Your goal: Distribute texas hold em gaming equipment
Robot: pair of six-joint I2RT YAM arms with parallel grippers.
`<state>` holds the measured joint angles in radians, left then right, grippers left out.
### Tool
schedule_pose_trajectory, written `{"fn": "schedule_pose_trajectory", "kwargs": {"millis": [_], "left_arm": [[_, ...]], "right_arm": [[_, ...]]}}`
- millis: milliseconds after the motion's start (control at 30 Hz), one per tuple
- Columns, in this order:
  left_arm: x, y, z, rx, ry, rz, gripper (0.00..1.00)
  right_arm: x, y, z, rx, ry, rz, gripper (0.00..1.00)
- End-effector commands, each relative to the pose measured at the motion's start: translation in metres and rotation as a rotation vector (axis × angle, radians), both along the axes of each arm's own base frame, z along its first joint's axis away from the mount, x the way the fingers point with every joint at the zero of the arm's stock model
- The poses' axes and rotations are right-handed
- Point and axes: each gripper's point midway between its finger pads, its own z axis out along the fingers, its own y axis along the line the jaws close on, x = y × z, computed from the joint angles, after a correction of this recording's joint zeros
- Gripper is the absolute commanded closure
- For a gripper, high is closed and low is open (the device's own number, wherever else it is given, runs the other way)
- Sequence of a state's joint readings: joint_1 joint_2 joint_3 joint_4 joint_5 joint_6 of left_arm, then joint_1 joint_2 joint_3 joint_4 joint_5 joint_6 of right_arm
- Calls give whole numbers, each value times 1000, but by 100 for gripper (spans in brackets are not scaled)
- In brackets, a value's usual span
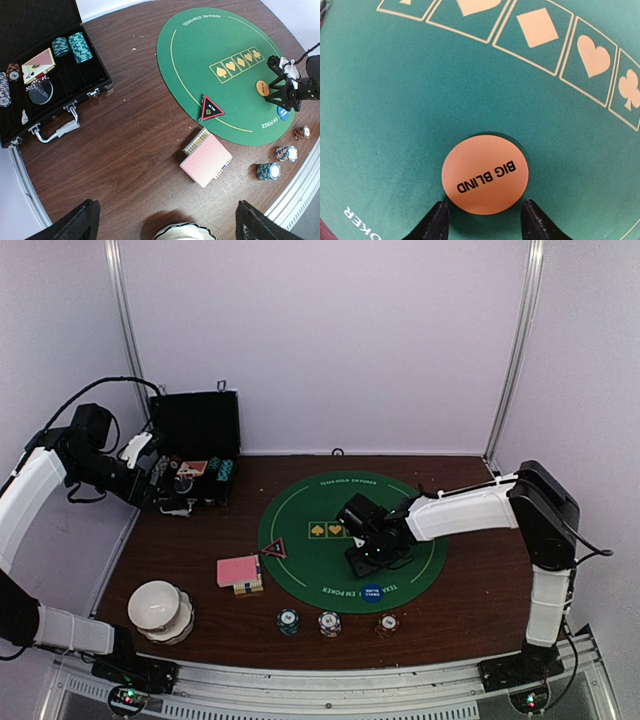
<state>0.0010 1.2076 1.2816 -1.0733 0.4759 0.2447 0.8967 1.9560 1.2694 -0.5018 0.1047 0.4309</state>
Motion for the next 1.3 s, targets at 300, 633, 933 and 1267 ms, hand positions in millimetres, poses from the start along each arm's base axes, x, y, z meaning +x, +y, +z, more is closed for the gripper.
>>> {"fn": "schedule_pose_trajectory", "kwargs": {"millis": [300, 633, 933, 1267], "left_arm": [[-2, 1, 12, -6, -35, -2, 2], [-5, 0, 13, -10, -34, -4, 2], [-7, 1, 10, -1, -28, -9, 2], [-7, 0, 7, -5, -13, -14, 2]], "right_arm": [[20, 8, -12, 2, -5, -112, 68], [87, 18, -8, 56, -72, -214, 72], [162, 24, 2, 136, -129, -311, 71], [228, 20, 10, 184, -169, -356, 70]]}}
